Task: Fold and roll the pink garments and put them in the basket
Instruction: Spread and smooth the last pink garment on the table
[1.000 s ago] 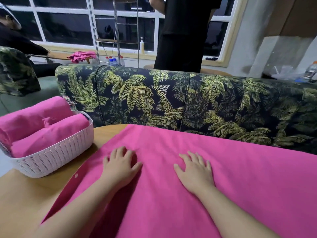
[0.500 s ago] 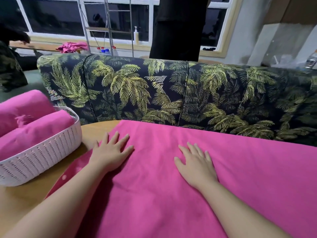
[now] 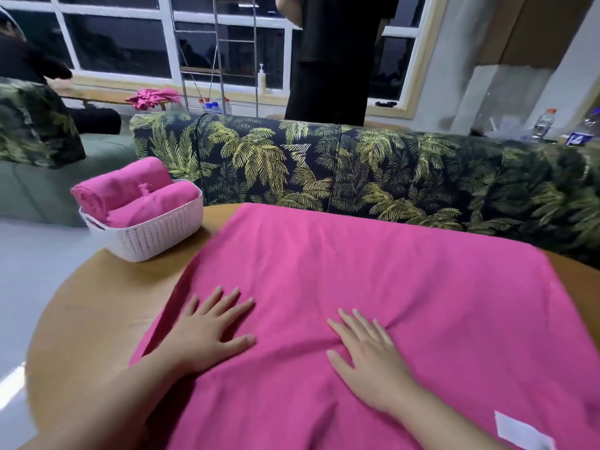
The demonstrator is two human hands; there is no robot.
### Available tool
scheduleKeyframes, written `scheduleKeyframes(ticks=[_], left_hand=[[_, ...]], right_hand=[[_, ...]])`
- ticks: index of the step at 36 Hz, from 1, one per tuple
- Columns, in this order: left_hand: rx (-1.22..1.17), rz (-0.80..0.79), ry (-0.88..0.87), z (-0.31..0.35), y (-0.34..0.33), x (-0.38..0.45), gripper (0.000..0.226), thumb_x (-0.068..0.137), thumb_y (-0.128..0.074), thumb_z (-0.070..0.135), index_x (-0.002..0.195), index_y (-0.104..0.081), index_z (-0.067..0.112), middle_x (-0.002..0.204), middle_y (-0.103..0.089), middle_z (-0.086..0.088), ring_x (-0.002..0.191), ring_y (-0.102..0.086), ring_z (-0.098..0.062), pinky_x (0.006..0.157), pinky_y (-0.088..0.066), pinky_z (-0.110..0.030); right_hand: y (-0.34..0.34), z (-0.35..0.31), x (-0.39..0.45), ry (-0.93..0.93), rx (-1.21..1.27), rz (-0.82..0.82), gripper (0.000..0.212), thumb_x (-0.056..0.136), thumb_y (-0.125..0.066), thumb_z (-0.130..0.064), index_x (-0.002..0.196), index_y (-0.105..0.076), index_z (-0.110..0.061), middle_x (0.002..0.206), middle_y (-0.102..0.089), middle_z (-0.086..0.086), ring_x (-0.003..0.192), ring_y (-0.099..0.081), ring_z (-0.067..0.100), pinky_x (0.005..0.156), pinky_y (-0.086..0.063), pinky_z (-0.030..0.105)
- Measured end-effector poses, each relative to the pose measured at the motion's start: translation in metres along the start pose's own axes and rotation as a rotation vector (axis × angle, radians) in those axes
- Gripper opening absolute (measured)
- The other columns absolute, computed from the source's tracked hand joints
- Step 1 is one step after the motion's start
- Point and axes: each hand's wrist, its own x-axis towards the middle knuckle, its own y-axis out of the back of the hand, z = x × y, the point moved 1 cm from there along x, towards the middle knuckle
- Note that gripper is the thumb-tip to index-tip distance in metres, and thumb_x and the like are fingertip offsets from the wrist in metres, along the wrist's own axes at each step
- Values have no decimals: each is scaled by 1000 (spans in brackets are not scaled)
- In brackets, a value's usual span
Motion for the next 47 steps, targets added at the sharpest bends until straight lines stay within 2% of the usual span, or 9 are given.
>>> scheduleKeyframes(ticks=[4, 12, 16, 22, 28, 37, 39, 43, 47], left_hand=[[-73, 12, 27, 6, -4, -41, 119, 33, 14, 102, 140, -14, 59, 159, 1, 18, 146, 11, -9, 118, 3, -45], [-227, 85, 6, -33, -13, -88, 67, 53, -29, 100, 104, -37, 58, 145, -37, 8, 141, -27, -14, 116, -25, -38], [-307, 340, 210, -46, -15, -101, 51, 79, -71, 49, 118, -56, 20, 138, -44, -15, 131, -38, -29, 107, -33, -43], [-474, 547, 600, -58, -20, -108, 41, 90, -61, 19, 125, -49, -1, 113, -62, -24, 108, -54, -42, 95, -41, -50], [-675, 579, 507, -49, -17, -107, 30, 89, -59, 8, 116, -47, 13, 87, -62, -10, 82, -61, -31, 80, -49, -49], [-1828, 565, 204, 16, 34, -114, 42, 88, -50, -14, 122, -39, 7, 95, -57, -16, 59, -64, -15, 53, -56, -24], [-1772, 364, 45, 20, 28, -116, 73, 64, -75, -13, 125, -45, 12, 104, -60, -18, 69, -68, -18, 61, -58, -27], [-979, 120, -20, 21, 2, -121, 98, 61, -86, 32, 135, -26, 54, 131, -57, 8, 116, -57, -5, 99, -47, -31], [-837, 279, -33, 25, -15, -110, 81, 84, -71, 19, 128, -22, 66, 128, -55, 11, 119, -50, 8, 108, -38, -26]], right_hand=[[-3, -7, -50, 41, -22, -18, 90, 68, 5, -68, 152, -4, -39, 160, 5, -14, 134, 23, -2, 112, 17, 28], [4, -16, -106, 71, -9, -84, 98, 57, 10, -80, 149, -7, -47, 156, 8, -22, 134, 22, -4, 114, 17, 30], [3, -14, -117, 68, 7, -71, 101, 56, 12, -79, 150, -9, -46, 158, 6, -21, 133, 20, -6, 115, 15, 30], [0, -13, -117, 42, 46, -38, 104, 56, 11, -88, 147, -18, -47, 158, -5, -22, 142, 6, -3, 118, 6, 30], [3, -31, -98, -20, 55, 113, 42, 94, -36, -55, 124, -52, -30, 128, -46, -11, 126, -37, 12, 107, -27, 26], [-10, -60, -82, 122, 161, 117, 39, 98, -37, -41, 133, -47, -26, 139, -39, -12, 134, -31, 9, 113, -17, 24], [-11, -60, -84, 126, 166, 129, 44, 96, -32, -45, 132, -48, -27, 139, -40, -13, 134, -32, 9, 113, -16, 25], [-11, -58, -85, 131, 160, 138, 37, 99, -39, -38, 134, -47, -28, 142, -38, -14, 134, -30, 6, 113, -14, 23], [-10, -60, -87, 130, 157, 142, 48, 95, -26, -47, 135, -46, -29, 144, -37, -14, 136, -28, 6, 113, -13, 22]])
